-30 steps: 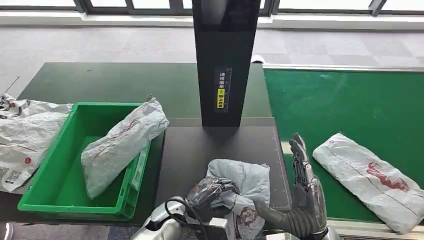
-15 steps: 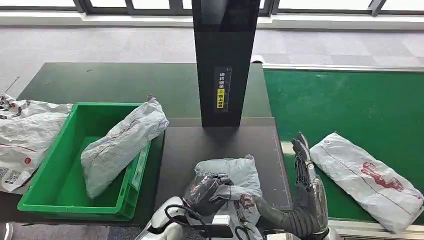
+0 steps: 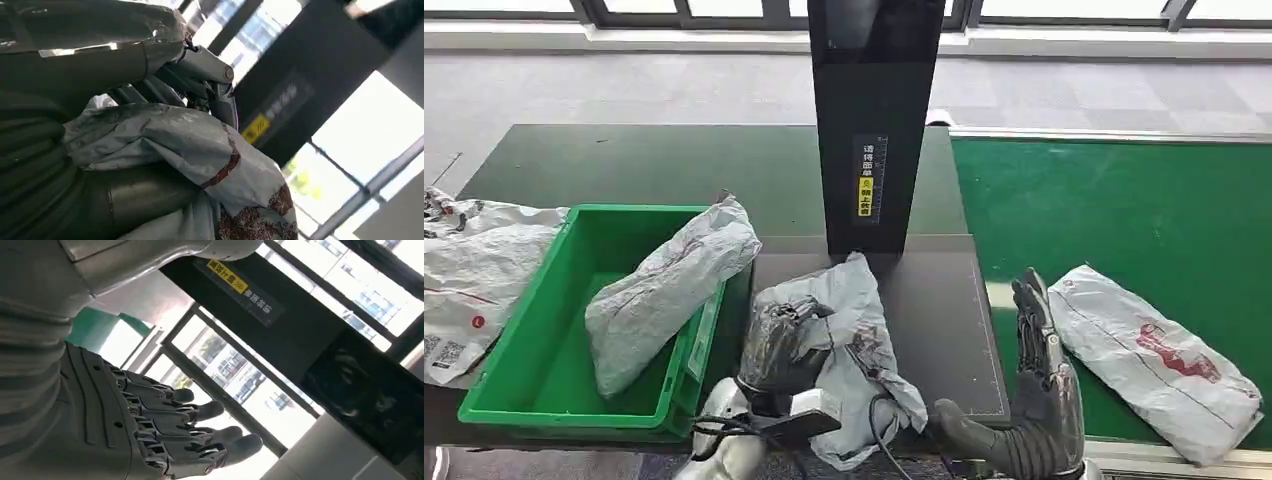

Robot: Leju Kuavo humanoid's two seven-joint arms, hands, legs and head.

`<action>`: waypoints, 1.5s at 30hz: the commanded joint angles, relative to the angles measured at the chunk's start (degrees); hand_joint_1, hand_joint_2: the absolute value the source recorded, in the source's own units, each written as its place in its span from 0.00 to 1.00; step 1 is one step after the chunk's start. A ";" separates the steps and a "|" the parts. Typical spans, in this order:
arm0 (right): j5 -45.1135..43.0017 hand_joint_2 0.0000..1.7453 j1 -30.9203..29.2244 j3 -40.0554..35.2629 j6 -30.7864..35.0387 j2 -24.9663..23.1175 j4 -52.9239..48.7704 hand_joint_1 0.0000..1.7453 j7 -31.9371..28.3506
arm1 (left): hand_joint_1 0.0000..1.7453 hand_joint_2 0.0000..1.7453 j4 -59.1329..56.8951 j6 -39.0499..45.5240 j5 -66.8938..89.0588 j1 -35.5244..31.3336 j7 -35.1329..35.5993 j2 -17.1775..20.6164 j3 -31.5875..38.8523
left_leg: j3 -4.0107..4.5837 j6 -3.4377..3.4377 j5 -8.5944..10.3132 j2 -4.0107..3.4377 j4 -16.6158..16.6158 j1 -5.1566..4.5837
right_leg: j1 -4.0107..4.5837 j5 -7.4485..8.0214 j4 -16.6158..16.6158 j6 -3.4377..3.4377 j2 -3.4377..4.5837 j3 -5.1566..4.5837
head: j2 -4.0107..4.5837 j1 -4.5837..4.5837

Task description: Moved the parcel from conveyor to table for the left to box.

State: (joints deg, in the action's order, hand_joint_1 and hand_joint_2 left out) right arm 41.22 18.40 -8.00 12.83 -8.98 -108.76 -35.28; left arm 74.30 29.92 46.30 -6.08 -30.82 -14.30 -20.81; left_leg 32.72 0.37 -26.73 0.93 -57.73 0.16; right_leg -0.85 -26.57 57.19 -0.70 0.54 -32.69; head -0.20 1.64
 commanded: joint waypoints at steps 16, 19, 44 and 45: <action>-3.28 1.00 1.90 2.66 -0.61 -1.20 -1.89 0.00 -2.38 | 1.00 1.00 23.03 3.07 -8.26 3.21 -1.27 6.62 10.99 | -0.01 0.02 0.00 -0.07 0.04 0.01 | 0.02 -0.01 -0.04 0.06 0.02 0.01 | 0.00 0.00; -3.47 1.00 1.66 2.71 -0.73 -1.12 -1.77 0.00 -2.42 | 1.00 1.00 22.78 3.45 -8.84 2.45 -1.17 6.77 12.27 | -0.03 0.03 0.02 -0.11 0.10 0.04 | 0.05 0.03 -0.12 0.08 0.01 0.04 | 0.00 0.00; -5.18 1.00 -0.63 2.58 -0.92 0.16 2.37 0.00 -3.58 | 1.00 1.00 -0.40 -1.75 -8.25 -23.71 8.00 12.31 26.25 | 0.03 0.05 0.20 0.17 0.06 0.09 | 0.10 0.08 -0.06 0.11 -0.25 0.05 | 0.00 0.00; -5.31 1.00 -0.61 2.70 -0.87 0.17 2.46 0.00 -3.70 | 1.00 1.00 -3.66 -2.82 -8.23 -26.59 8.91 13.13 26.96 | 0.08 0.07 0.28 0.21 0.08 0.12 | 0.13 0.13 -0.10 0.14 -0.32 0.03 | 0.00 0.00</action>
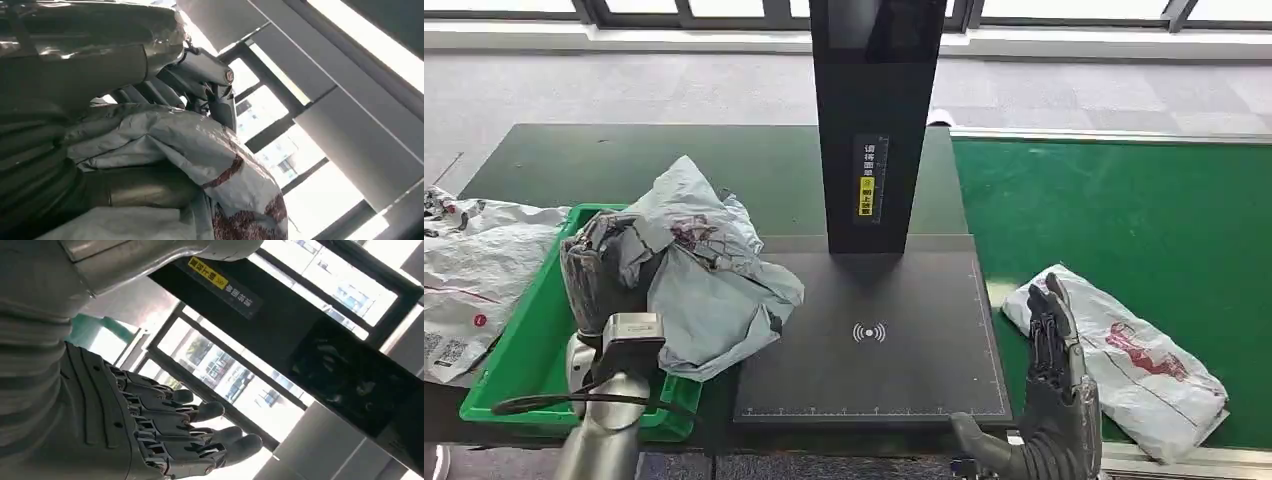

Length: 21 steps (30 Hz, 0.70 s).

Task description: Moved the parcel from conveyor to table for the left to box.

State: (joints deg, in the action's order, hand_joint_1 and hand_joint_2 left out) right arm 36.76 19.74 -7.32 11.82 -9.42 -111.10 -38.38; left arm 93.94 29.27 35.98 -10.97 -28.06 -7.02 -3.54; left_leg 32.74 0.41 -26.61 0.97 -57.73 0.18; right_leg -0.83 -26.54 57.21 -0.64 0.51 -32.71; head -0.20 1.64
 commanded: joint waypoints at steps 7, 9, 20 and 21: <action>-0.27 1.00 -2.77 2.20 -0.99 -0.20 4.54 0.00 -0.31 | 1.00 1.00 -39.90 -1.90 10.16 -33.24 11.94 8.89 14.22 | 0.09 0.18 0.28 -0.03 0.03 0.14 | 0.15 0.28 -0.01 0.19 -0.08 -0.08 | 0.00 0.00; -0.17 1.00 -2.19 2.60 -0.90 -0.34 4.24 0.00 -0.23 | 1.00 1.00 -42.57 -2.41 9.00 -33.14 11.11 9.15 15.95 | 0.05 0.18 0.26 -0.09 0.07 0.14 | 0.15 0.32 -0.04 0.21 -0.02 -0.07 | 0.00 0.00; 0.70 1.00 -1.80 2.72 -1.42 -0.22 4.11 0.00 0.09 | 1.00 1.00 -48.23 -2.51 9.96 -32.61 13.05 9.45 18.29 | 0.22 0.19 0.25 -0.02 0.00 0.14 | 0.15 0.26 0.02 0.18 -0.06 -0.25 | 0.00 0.00; 0.91 1.00 -1.85 2.62 -1.34 -0.27 4.04 0.00 0.10 | 1.00 1.00 -48.78 -2.97 10.05 -32.30 13.28 9.44 18.50 | 0.23 0.19 0.23 -0.01 -0.01 0.13 | 0.13 0.24 0.04 0.17 -0.01 -0.26 | 0.00 0.00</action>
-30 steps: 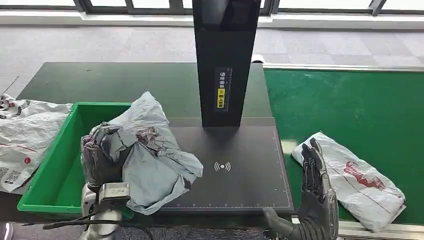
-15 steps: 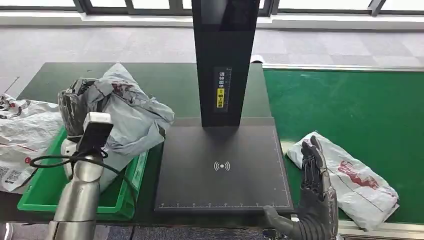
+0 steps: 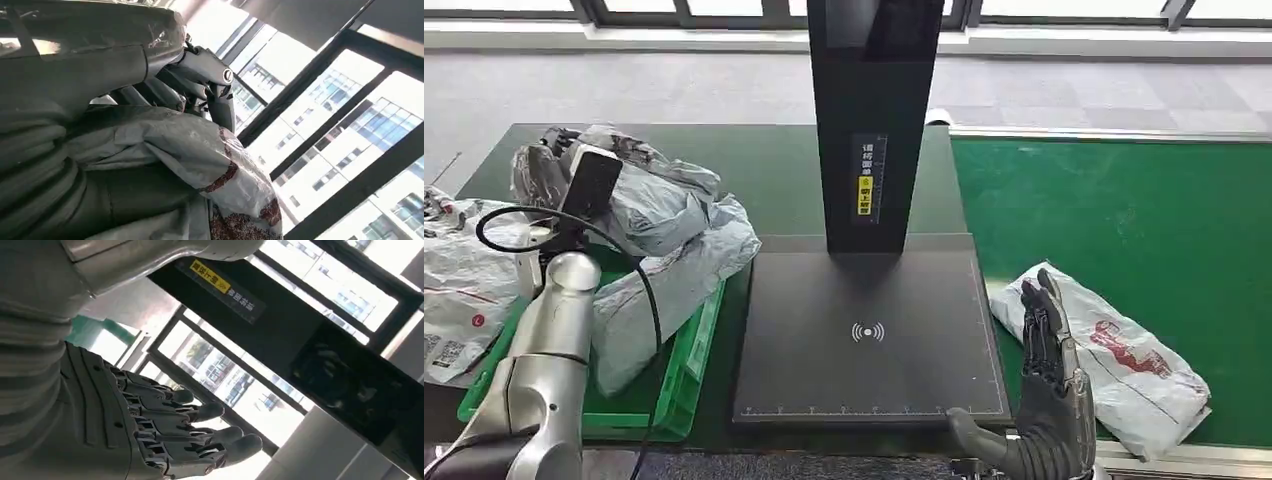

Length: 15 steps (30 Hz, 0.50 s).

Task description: Moved the parcel from conveyor to table for the left to box.

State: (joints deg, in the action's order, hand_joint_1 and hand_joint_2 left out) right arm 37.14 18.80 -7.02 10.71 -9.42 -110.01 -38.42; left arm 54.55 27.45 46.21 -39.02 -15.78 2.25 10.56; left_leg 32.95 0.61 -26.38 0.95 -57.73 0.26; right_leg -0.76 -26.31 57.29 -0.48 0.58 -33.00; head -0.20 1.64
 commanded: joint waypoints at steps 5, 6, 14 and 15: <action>0.15 1.00 -0.59 2.47 0.00 0.13 2.90 0.00 0.30 | 1.00 1.00 -9.63 -0.36 -0.72 -1.34 -1.05 0.61 5.44 | -0.08 0.00 0.03 -0.10 0.12 0.05 | 0.06 0.06 -0.16 0.04 -0.04 0.13 | 0.00 0.00; 0.20 1.00 -0.24 2.65 0.14 0.00 2.66 0.00 0.36 | 1.00 1.00 -7.95 -0.54 -1.68 0.06 -1.72 0.55 5.72 | -0.10 0.01 0.00 -0.15 0.11 0.04 | 0.05 0.05 -0.15 0.04 0.02 0.12 | 0.00 0.00; 0.71 1.00 1.50 3.24 0.41 -0.56 1.83 0.00 -0.27 | 1.00 1.00 9.89 -5.76 -9.57 11.73 -5.37 -3.69 5.22 | -0.07 -0.01 -0.04 -0.13 0.08 0.04 | 0.05 0.00 -0.14 0.02 -0.02 0.08 | 0.00 0.00; 0.69 1.00 1.45 3.28 0.62 -0.41 1.99 0.00 -0.16 | 0.58 1.00 12.07 -5.99 -9.97 13.15 -5.38 -4.15 4.11 | -0.01 -0.02 -0.03 -0.09 0.05 0.01 | 0.02 -0.01 -0.10 0.01 -0.02 0.00 | 0.00 0.00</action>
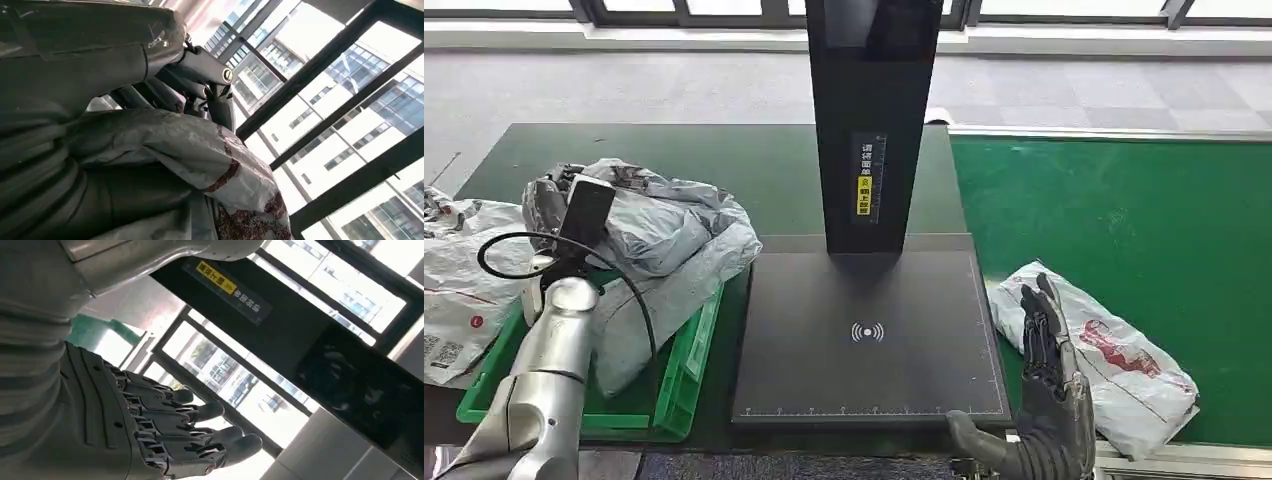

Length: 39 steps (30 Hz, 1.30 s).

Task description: Moved the parcel from conveyor to table for the left to box.

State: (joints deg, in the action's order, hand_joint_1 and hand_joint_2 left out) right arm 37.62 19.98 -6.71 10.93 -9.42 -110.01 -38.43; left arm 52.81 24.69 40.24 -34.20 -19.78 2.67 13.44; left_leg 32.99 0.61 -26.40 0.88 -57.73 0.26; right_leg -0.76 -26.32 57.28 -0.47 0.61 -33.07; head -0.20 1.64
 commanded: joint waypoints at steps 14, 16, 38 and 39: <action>0.48 1.00 1.50 2.48 1.66 -0.50 1.36 0.00 0.31 | 0.00 0.00 27.67 4.59 -5.25 16.87 -4.52 -7.39 -2.84 | -0.02 -0.04 -0.03 -0.01 0.06 0.03 | 0.05 -0.02 -0.15 0.02 -0.05 0.08 | 0.00 0.00; 0.46 1.00 1.61 2.27 1.95 -0.40 1.51 0.00 0.11 | 0.00 0.00 30.71 8.33 -1.65 18.66 -4.82 -7.98 -4.18 | -0.01 -0.04 -0.04 -0.06 0.04 0.00 | 0.02 -0.01 -0.11 0.01 0.03 0.03 | 0.00 0.00; 2.92 1.00 -0.16 7.59 3.99 -1.31 5.17 0.00 4.11 | 0.00 0.00 39.63 9.43 -16.17 27.09 -12.08 -10.85 -12.14 | -0.03 -0.05 -0.03 -0.04 0.04 0.01 | 0.02 0.01 -0.13 0.00 0.02 0.09 | 0.00 0.00; 2.92 1.00 -0.16 7.59 3.99 -1.31 5.17 0.00 4.11 | 0.00 0.00 39.63 9.43 -16.17 27.09 -12.08 -10.85 -12.14 | -0.05 -0.05 -0.02 -0.07 0.08 0.02 | 0.03 0.03 -0.17 0.02 0.00 0.11 | 0.00 0.00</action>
State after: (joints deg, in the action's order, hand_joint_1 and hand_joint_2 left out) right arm 40.44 21.01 -3.32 14.97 -9.46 -108.91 -34.45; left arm 92.10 34.21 24.52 -7.58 -32.00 -7.98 4.11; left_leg 33.02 0.55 -26.44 0.84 -57.73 0.23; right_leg -0.79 -26.32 57.23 -0.49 0.69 -33.08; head -0.20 1.64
